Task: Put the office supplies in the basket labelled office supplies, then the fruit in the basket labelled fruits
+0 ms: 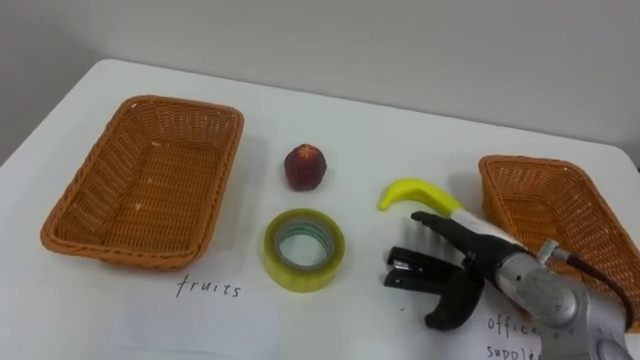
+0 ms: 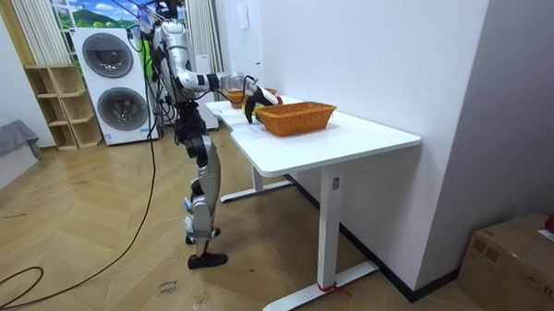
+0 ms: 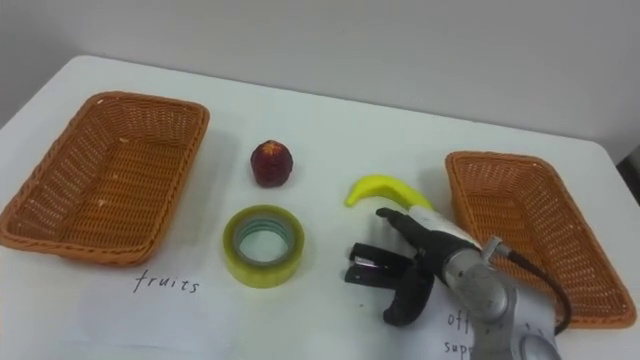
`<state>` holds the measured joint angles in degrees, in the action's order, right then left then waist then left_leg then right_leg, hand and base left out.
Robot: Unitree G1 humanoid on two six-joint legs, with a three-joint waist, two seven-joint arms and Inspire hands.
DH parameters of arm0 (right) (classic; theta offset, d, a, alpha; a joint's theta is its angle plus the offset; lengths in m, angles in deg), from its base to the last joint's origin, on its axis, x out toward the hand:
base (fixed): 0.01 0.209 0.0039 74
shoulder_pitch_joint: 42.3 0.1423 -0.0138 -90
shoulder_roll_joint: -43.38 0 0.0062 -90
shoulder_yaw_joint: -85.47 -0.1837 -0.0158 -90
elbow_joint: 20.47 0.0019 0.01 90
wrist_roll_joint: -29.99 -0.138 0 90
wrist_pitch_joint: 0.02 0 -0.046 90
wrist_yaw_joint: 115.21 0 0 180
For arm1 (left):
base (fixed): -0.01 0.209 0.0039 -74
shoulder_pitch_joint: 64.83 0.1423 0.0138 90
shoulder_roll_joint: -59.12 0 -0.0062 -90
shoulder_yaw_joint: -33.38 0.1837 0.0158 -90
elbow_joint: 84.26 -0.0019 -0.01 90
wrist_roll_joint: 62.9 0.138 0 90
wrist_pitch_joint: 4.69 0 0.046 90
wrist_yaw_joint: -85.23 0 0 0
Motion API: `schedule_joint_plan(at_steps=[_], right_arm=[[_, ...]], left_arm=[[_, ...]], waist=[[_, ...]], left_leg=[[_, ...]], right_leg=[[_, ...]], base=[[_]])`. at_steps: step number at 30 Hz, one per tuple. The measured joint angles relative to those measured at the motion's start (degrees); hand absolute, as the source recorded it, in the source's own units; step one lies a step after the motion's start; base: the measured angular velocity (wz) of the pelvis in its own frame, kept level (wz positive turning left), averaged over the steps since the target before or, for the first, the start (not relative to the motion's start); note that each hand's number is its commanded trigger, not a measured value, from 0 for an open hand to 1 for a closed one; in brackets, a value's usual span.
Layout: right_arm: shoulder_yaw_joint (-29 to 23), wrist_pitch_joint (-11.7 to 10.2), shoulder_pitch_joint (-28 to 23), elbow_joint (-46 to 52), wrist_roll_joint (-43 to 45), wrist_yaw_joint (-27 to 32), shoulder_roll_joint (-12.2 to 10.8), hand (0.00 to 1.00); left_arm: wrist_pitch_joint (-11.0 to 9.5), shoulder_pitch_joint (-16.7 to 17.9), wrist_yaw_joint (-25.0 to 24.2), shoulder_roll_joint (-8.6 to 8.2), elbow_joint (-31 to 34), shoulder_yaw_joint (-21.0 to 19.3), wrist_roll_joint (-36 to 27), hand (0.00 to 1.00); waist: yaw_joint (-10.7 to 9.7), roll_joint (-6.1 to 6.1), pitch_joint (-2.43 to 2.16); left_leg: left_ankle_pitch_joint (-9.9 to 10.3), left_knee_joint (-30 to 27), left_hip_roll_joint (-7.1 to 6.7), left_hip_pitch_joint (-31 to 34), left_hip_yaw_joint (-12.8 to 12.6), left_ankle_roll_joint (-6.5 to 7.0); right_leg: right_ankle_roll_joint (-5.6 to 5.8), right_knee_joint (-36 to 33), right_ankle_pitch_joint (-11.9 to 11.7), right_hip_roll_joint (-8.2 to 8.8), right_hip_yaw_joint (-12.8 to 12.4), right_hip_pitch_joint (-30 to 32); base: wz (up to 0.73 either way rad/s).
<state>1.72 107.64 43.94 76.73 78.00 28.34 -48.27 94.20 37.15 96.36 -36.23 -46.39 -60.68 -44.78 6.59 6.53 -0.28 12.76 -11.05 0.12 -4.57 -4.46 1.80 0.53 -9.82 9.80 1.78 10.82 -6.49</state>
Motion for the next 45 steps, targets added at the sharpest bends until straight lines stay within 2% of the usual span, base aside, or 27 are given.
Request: schedule_joint_plan(at_steps=[8, 9, 10, 11, 17, 27, 38, 45], right_arm=[[3.2, 1.3, 0.0, 1.2, 1.7, -1.4, 0.0, 0.0], [3.6, 1.3, -0.1, 1.3, 2.2, -1.8, 0.0, 0.07], [3.8, 1.4, 0.0, 1.4, 2.4, -1.8, 0.0, 0.25], [3.9, 1.5, 0.0, 1.5, 2.4, -1.9, 0.0, 1.0], [4.5, 2.0, 0.0, 1.6, 4.5, -2.0, -0.1, 1.0], [5.9, 1.9, 3.2, -2.9, 7.9, 3.3, -1.0, 1.0], [6.0, 2.4, 3.7, -3.6, 7.8, 3.4, -1.2, 1.0], [5.9, 2.4, 3.7, -3.3, 6.5, 3.6, -1.2, 1.0]], left_arm=[[0.0, 0.1, 1.1, 0.01, 0.0, 0.1, 0.1, 0.0], [0.0, 0.1, 1.3, 0.01, 0.0, 0.1, 0.1, 0.0], [0.0, 0.1, 1.4, 0.01, 0.0, 0.1, 0.1, 0.0], [0.0, 0.1, 1.8, -0.03, 0.0, 0.1, 0.1, 0.0], [0.0, 0.1, 3.2, -0.08, 0.0, 0.4, 0.3, 0.0], [-0.1, -0.3, 3.8, -0.15, -0.3, 1.0, 0.1, 0.0], [-0.2, -1.2, 3.8, -0.55, -0.8, 1.0, 0.1, 0.0], [-0.3, -0.6, 5.1, -0.58, -0.3, 1.0, 0.0, 0.0]], waist=[[0.1, -0.02, -0.01], [0.1, -0.02, -0.01], [0.1, -0.02, -0.01], [0.1, -0.02, -0.01], [0.2, -0.01, 0.0], [0.2, 0.06, 0.03], [0.1, 0.12, 0.04], [0.3, 0.11, 0.04]], left_leg=[[0.0, -0.1, 0.01, -0.1, 0.1, 0.0], [0.0, -0.1, 0.0, -0.1, 0.1, 0.0], [0.0, -0.1, 0.0, -0.1, 0.1, 0.0], [0.0, -0.1, 0.0, -0.1, 0.1, 0.0], [0.0, -0.1, -0.06, -0.1, 0.1, 0.0], [0.0, -0.1, -0.29, -0.1, 0.2, 0.01], [0.0, 0.2, -0.35, -0.1, 0.3, 0.01], [0.0, 0.2, -0.33, 0.0, 0.1, 0.01]], right_leg=[[-0.05, 0.0, 0.0, 0.02, 0.1, -0.1], [-0.05, 0.0, 0.0, 0.02, 0.1, -0.1], [-0.06, 0.0, 0.0, 0.02, 0.1, -0.1], [-0.06, 0.0, 0.0, 0.03, 0.2, -0.1], [-0.04, 0.0, -0.1, 0.03, 0.3, -0.2], [-0.04, 0.1, -0.1, 0.04, 0.3, -0.2], [-0.03, 0.1, -0.1, 0.04, 0.3, -0.2], [-0.03, 0.1, -0.1, 0.05, 0.3, 0.1]], base=[[0.0], [0.0], [0.0], [0.0], [0.0], [0.0], [0.0], [0.0]])
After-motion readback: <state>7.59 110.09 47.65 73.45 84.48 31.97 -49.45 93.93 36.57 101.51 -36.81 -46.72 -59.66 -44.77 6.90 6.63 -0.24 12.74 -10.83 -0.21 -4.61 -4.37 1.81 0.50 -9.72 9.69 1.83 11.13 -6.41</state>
